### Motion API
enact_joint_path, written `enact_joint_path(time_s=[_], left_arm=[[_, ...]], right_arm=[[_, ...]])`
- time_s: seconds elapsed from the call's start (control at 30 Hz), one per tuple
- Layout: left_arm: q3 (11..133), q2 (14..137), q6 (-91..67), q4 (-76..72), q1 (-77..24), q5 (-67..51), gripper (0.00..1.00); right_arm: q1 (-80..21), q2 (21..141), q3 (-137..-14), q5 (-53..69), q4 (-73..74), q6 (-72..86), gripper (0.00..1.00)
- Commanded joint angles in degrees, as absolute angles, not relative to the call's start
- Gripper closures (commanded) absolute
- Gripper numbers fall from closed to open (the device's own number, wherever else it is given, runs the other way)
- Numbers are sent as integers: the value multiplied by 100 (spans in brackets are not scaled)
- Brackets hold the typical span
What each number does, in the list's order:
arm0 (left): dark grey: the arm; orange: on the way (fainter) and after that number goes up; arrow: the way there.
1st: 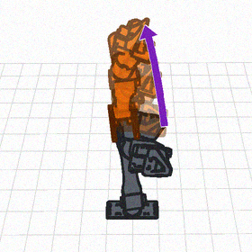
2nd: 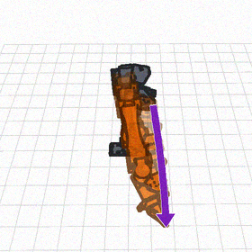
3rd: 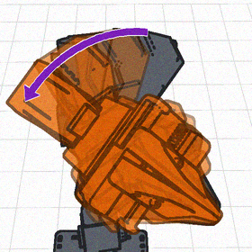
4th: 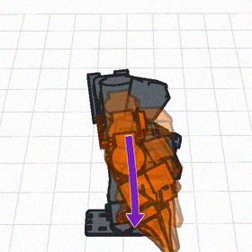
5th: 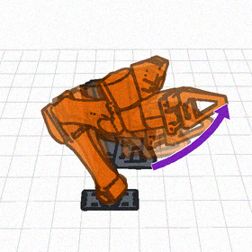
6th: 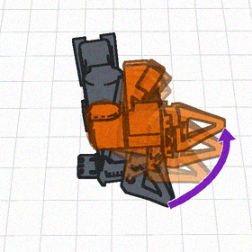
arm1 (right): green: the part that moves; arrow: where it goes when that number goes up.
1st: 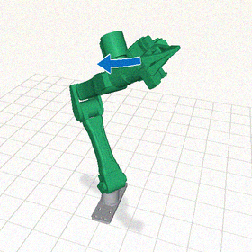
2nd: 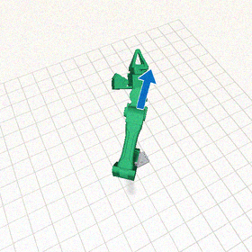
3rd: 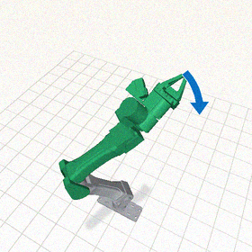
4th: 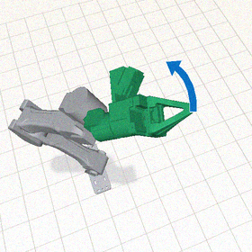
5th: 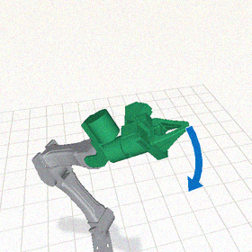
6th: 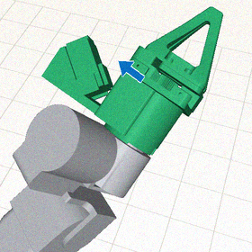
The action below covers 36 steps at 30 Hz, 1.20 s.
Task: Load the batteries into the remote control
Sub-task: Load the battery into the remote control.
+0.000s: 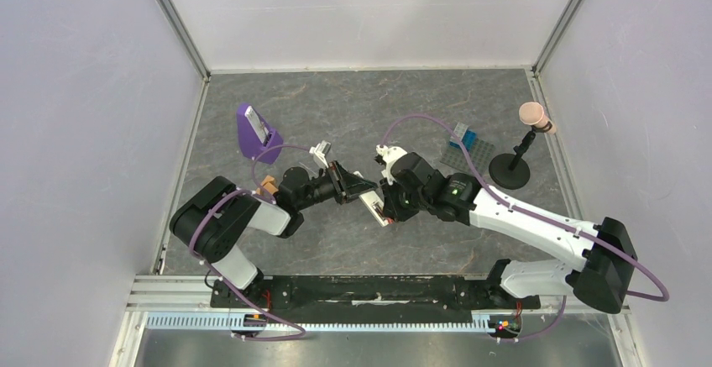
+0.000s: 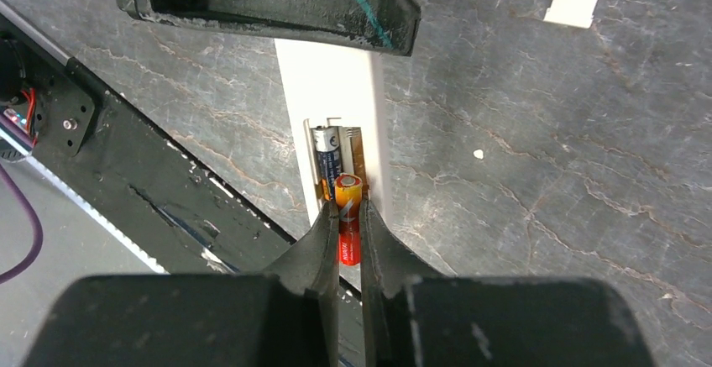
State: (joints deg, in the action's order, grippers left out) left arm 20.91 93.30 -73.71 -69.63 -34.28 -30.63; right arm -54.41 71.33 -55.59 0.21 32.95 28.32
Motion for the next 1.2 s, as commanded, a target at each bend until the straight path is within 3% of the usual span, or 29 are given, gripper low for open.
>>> enact_joint_path(time_s=[0.0,0.33,1.17], left_arm=[[2193,9265,-7492,-7348,-3476,-3131,98],[2210,9289,-7532,-7326,-3483,-3144,98],[2177,9324,-7667,-7506,-3482,-3085,98]], right_arm=[[-5526,7162,-5829,-461,3253,2818,100],[-5620,7233,-5835,-577,3071,2640,100],[-5643,7464,-5843,-378,3355,2306,85]])
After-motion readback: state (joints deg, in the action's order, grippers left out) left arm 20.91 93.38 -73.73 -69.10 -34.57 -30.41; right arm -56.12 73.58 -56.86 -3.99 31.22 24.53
